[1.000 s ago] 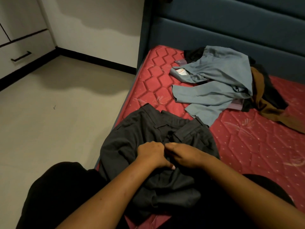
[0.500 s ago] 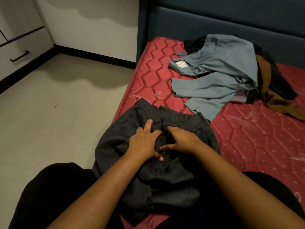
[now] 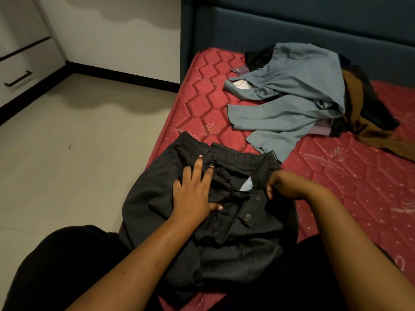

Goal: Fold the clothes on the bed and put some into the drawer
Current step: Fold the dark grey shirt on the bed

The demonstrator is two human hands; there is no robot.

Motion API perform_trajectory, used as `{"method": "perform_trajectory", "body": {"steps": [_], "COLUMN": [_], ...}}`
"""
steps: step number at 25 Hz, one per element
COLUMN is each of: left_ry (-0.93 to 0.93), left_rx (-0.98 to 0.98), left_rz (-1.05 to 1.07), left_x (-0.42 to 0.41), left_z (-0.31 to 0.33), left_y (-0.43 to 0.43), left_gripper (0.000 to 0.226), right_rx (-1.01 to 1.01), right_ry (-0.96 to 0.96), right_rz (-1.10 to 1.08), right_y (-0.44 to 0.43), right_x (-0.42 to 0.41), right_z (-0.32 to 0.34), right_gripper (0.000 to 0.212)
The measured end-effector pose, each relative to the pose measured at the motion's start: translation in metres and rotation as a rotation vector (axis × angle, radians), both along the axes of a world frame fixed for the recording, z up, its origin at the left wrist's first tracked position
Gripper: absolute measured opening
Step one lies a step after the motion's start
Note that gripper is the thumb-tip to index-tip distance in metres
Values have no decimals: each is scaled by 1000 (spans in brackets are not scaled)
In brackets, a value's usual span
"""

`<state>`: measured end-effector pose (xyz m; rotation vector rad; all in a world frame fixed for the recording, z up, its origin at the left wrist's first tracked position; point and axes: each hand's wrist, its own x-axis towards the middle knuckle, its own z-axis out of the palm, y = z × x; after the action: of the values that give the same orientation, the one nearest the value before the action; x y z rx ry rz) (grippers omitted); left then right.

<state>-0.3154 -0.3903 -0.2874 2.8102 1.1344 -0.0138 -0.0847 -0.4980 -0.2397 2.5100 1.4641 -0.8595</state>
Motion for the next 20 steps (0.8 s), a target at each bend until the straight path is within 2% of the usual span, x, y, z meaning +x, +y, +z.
{"method": "perform_trajectory", "body": {"steps": [2, 4, 6, 9, 13, 17, 20], "left_ry": [-92, -260, -258, -60, -97, -104, -138], "left_rx": [60, 169, 112, -66, -129, -153, -202], "left_rz": [-39, -108, -201, -183, -139, -136, -95], "left_x": [1, 5, 9, 11, 13, 14, 14], "left_z": [2, 3, 4, -3, -10, -16, -12], "left_y": [2, 0, -6, -13, -14, -15, -14], "left_gripper": [100, 79, 54, 45, 48, 52, 44], "right_rx": [201, 480, 418, 176, 171, 126, 262], "right_ry": [-174, -144, -16, -150, -130, -210, -186], "right_rz": [-88, -70, 50, 140, 63, 157, 183], "right_y": [11, 23, 33, 39, 42, 40, 36], "right_x": [-14, -37, -62, -81, -76, -81, -85], "right_z": [8, 9, 0, -21, -28, -28, -20], "right_gripper": [35, 29, 14, 20, 18, 18, 15]}}
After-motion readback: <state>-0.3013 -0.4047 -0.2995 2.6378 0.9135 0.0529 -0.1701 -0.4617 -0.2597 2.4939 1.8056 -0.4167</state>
